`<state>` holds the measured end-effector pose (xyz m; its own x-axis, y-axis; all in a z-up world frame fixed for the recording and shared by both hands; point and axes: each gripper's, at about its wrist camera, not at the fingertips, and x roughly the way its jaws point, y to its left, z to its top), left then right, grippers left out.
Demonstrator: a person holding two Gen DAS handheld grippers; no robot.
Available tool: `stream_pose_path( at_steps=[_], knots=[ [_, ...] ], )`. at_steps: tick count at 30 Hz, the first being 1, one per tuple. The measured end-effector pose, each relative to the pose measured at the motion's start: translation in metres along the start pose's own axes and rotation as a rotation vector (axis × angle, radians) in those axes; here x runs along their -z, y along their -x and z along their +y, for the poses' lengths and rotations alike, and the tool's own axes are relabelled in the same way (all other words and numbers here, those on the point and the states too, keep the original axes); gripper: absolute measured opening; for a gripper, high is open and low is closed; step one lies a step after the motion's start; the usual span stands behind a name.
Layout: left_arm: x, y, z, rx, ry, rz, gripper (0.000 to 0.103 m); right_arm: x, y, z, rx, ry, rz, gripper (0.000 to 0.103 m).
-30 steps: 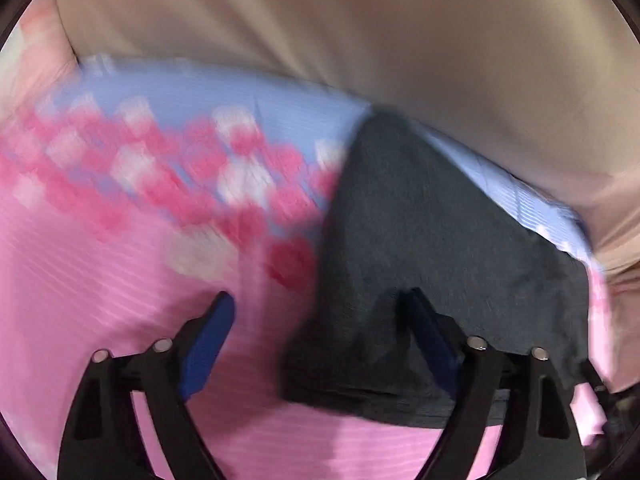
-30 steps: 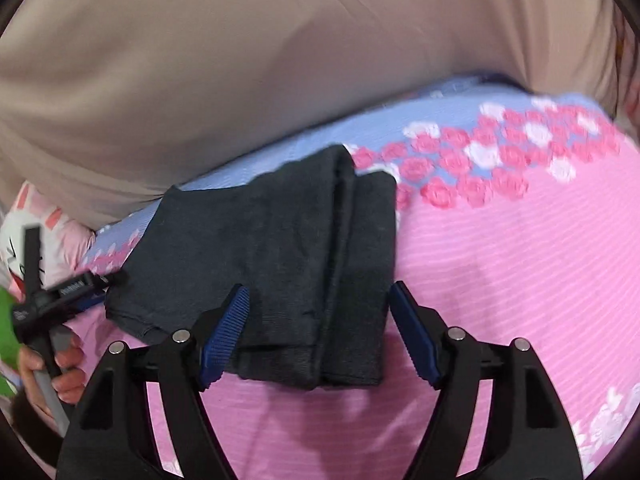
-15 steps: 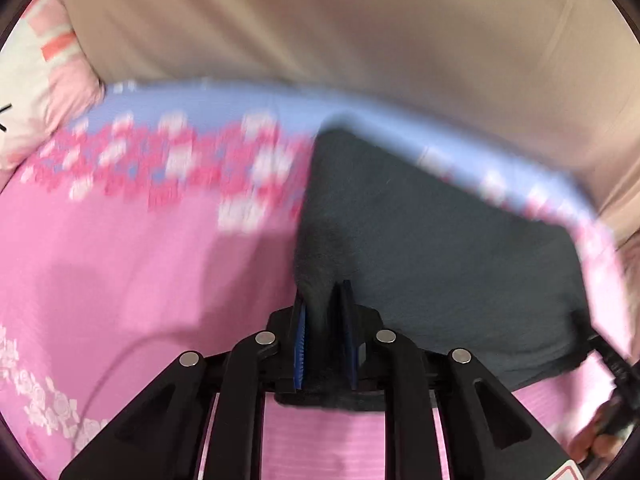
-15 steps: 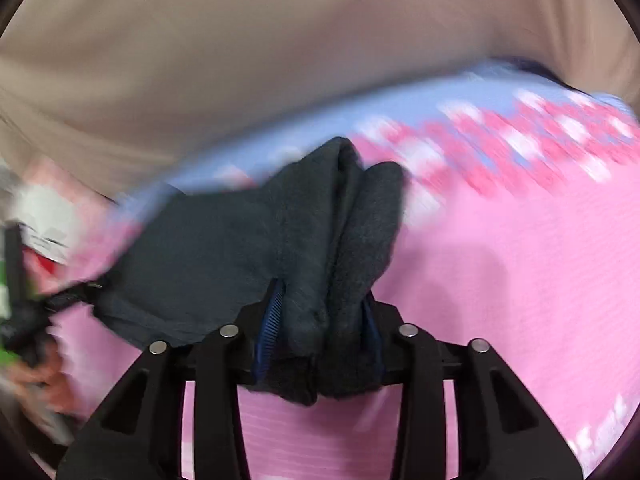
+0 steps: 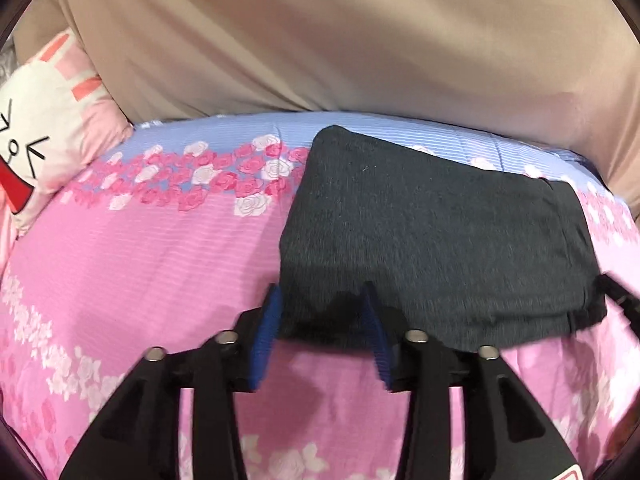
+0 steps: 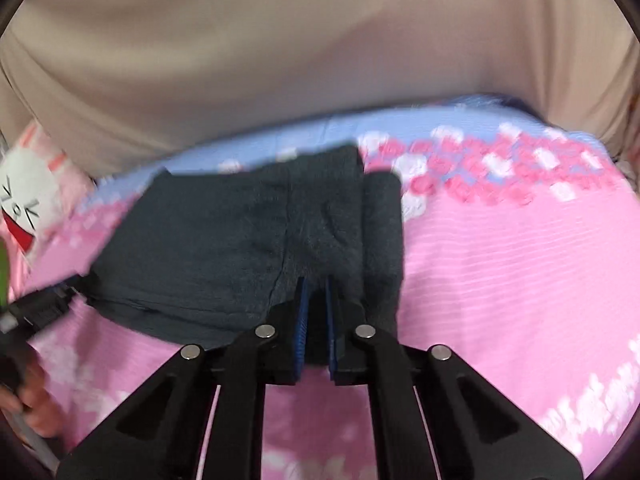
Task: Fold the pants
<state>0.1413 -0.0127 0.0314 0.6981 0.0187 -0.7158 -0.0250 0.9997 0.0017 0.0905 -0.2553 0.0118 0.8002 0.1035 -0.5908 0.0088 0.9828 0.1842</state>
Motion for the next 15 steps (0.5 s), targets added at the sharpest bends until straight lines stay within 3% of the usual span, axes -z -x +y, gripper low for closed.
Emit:
stream_pose_path(
  at_steps=[7, 12, 15],
  knots=[
    [0.025, 0.031, -0.004, 0.012, -0.007, -0.032, 0.054, 0.029, 0.051, 0.003, 0.050, -0.015, -0.073, 0.012],
    [0.045, 0.049, -0.008, 0.011, -0.032, -0.041, 0.062, 0.059, 0.064, 0.007, 0.060, -0.030, -0.074, 0.035],
    [0.058, 0.057, -0.007, 0.007, -0.032, -0.043, 0.067, 0.077, 0.074, 0.010, 0.057, -0.031, -0.071, 0.037]
  ],
)
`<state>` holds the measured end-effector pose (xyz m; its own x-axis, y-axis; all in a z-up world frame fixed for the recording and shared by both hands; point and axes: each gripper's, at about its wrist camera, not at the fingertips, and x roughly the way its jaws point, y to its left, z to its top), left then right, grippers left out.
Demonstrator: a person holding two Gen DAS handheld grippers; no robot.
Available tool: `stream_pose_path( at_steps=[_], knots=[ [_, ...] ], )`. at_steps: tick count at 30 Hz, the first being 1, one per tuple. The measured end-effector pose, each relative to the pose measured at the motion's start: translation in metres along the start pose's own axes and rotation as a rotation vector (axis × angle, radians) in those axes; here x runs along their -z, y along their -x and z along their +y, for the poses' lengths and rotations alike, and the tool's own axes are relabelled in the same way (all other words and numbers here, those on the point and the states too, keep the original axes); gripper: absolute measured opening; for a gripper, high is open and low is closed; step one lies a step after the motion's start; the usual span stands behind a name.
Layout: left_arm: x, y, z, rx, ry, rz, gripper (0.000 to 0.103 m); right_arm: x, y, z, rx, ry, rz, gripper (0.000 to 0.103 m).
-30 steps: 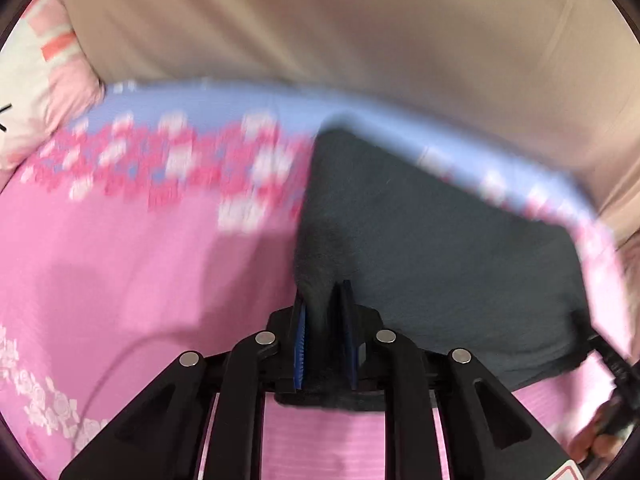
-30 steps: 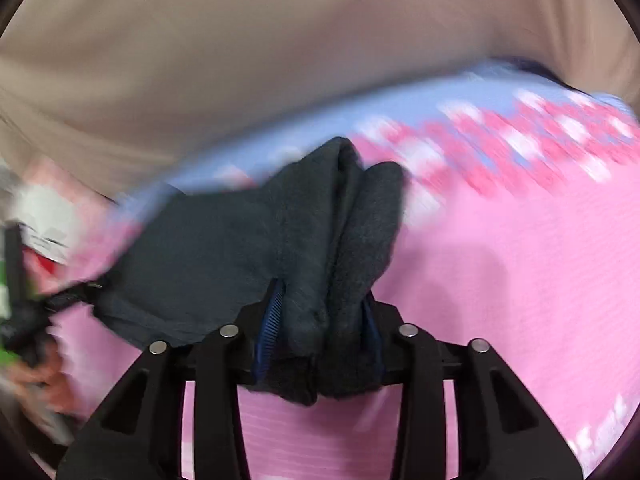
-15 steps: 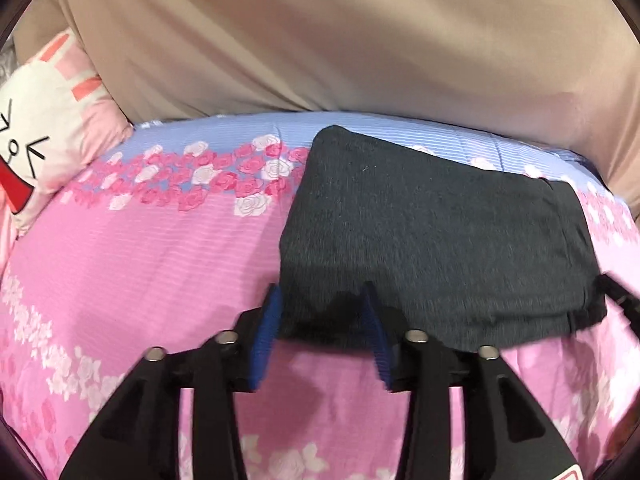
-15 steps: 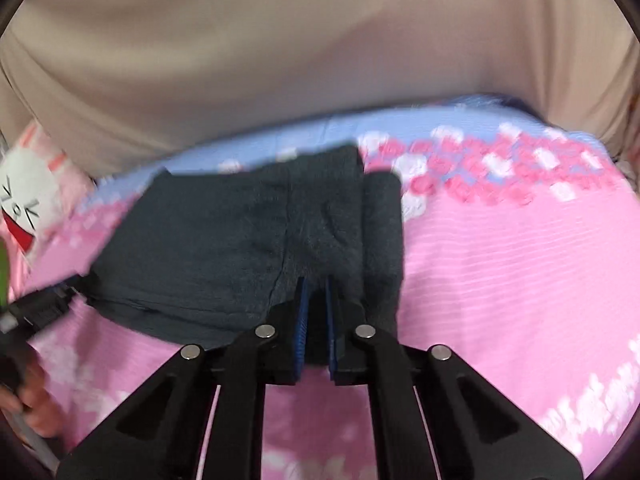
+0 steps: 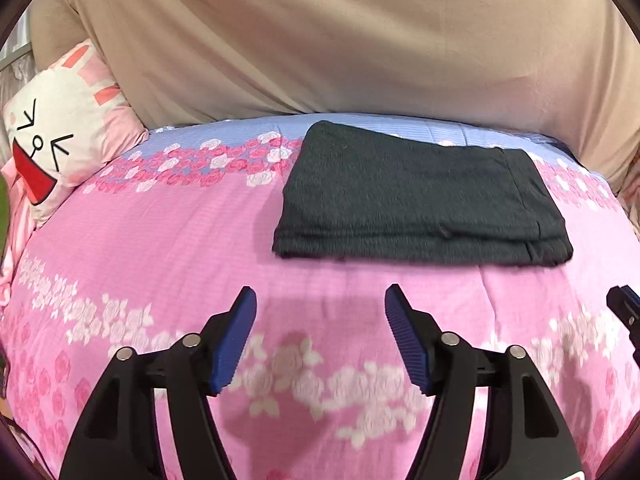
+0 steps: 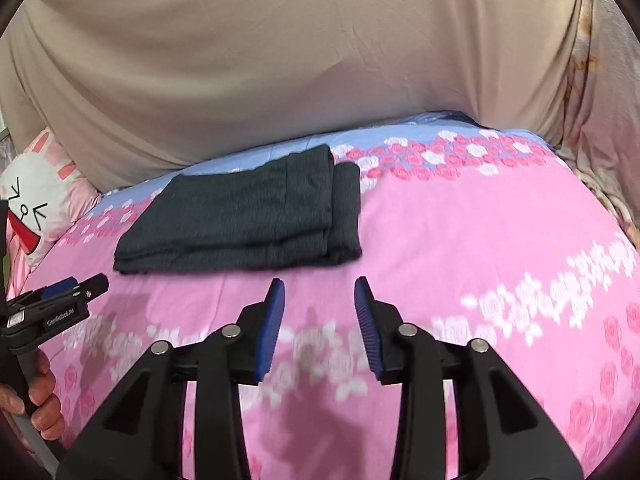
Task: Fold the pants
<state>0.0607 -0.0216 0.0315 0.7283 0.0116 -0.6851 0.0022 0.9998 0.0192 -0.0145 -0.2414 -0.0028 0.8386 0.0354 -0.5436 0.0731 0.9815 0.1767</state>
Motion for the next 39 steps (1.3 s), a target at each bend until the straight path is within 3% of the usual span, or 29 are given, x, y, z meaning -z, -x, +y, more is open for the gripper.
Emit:
stream_pose_path(
  at_steps=[10, 12, 13, 18, 22, 39],
  knots=[
    [0.053, 0.014, 0.006, 0.025, 0.020, -0.074, 0.078, 0.046, 0.022, 0.011, 0.033, 0.015, -0.007, 0.069],
    [0.056, 0.009, 0.005, 0.038, 0.016, -0.048, 0.079, 0.048, 0.023, 0.018, 0.071, 0.045, -0.014, 0.084],
    [0.056, 0.008, 0.005, 0.048, 0.018, -0.042, 0.079, 0.048, 0.022, 0.021, 0.088, 0.059, -0.014, 0.086],
    [0.057, 0.007, 0.007, 0.047, 0.028, -0.039, 0.080, 0.050, 0.017, 0.034, 0.120, 0.117, 0.004, 0.089],
    [0.057, 0.008, 0.002, 0.030, 0.005, -0.043, 0.084, 0.050, 0.013, 0.030, 0.135, 0.089, 0.025, 0.089],
    [0.057, 0.009, 0.011, 0.046, 0.049, -0.050, 0.084, 0.051, 0.010, 0.029, 0.135, 0.094, 0.036, 0.090]
  ],
)
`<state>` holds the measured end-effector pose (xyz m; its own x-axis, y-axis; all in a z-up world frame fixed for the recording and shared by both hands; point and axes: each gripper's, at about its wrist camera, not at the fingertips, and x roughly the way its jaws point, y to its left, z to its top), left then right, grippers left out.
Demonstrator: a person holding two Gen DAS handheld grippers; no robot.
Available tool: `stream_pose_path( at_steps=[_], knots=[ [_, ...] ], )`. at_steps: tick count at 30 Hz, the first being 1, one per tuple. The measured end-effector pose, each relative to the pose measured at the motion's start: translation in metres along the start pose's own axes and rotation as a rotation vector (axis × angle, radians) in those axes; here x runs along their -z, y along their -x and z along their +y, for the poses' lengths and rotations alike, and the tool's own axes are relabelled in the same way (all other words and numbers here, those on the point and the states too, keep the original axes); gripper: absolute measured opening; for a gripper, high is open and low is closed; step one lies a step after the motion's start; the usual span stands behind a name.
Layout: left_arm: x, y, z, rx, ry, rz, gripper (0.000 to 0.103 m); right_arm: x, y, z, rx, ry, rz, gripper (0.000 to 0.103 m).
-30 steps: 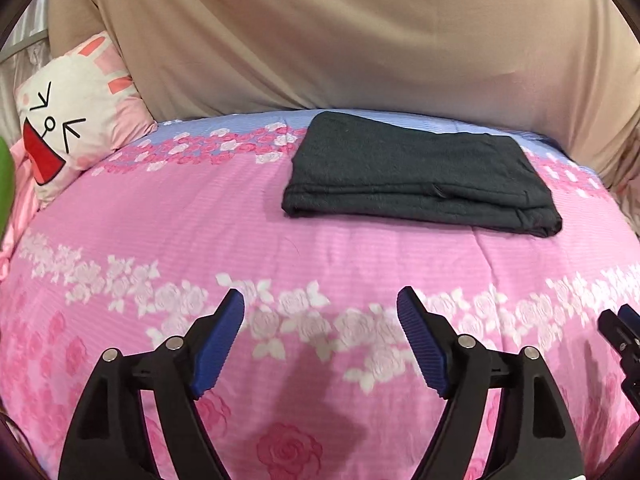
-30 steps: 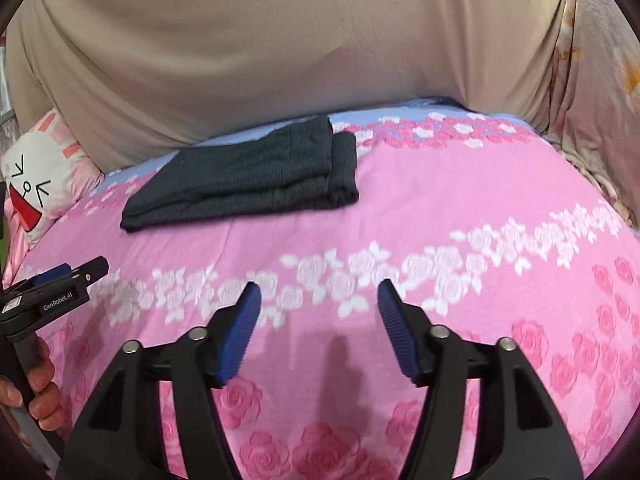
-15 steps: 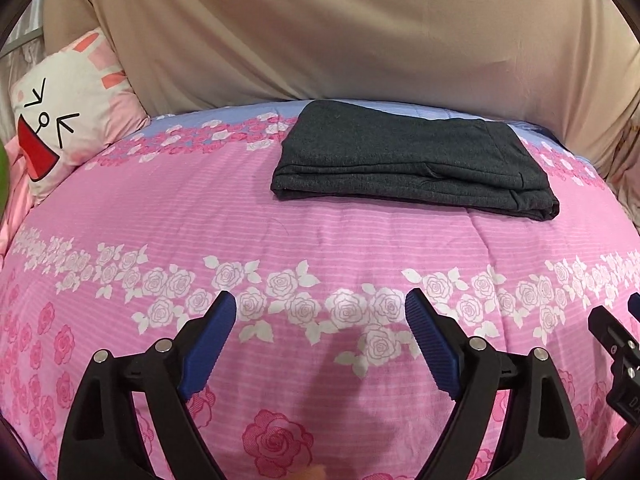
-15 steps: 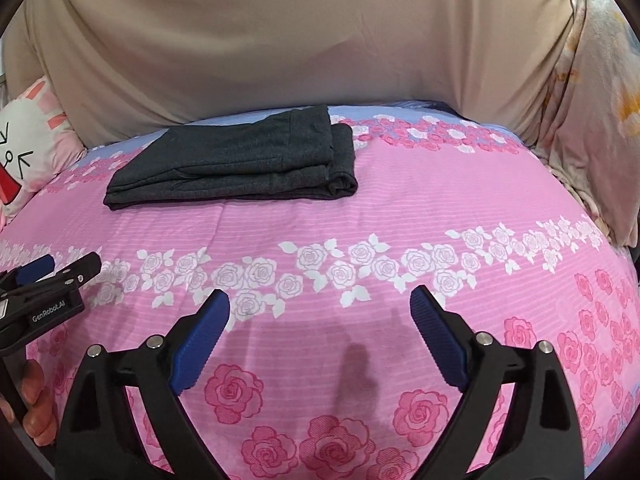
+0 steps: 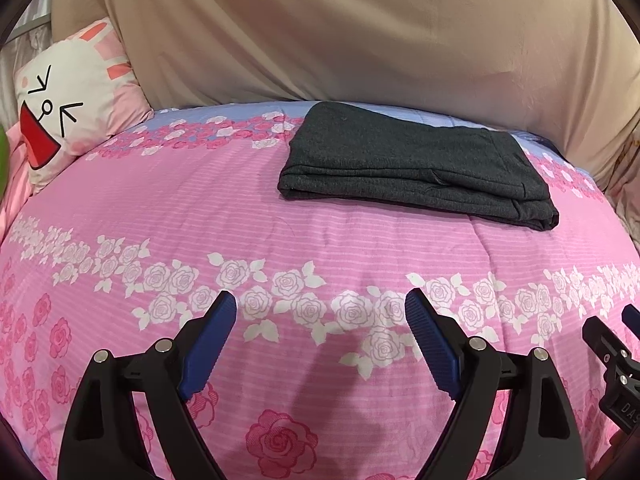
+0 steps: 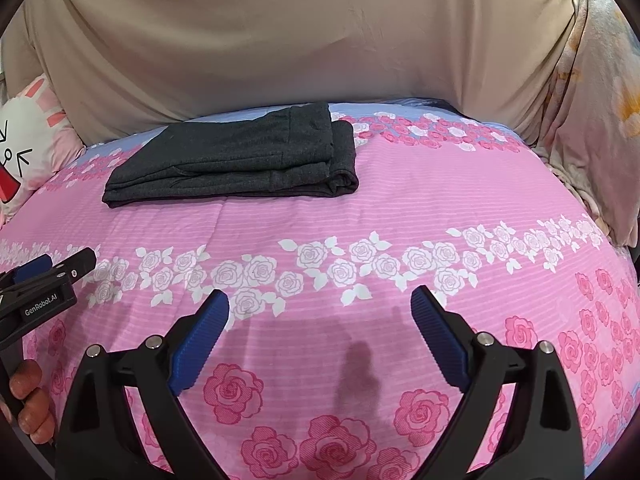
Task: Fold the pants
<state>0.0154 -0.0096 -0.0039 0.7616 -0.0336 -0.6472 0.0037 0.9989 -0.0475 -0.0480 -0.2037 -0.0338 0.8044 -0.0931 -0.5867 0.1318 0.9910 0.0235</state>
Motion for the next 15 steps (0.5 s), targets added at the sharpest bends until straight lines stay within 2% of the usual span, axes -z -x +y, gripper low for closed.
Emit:
stream_pose_path(
  at_steps=[9, 15],
  knots=[
    [0.0007, 0.0014, -0.0054, -0.043, -0.026, -0.009, 0.084, 0.0002, 0.0007, 0.0002, 0.004, -0.003, -0.001, 0.090],
    [0.0005, 0.0022, -0.0075, -0.029, -0.044, -0.012, 0.084, -0.0010, -0.0006, -0.0013, 0.000, -0.001, -0.001, 0.091]
  ],
)
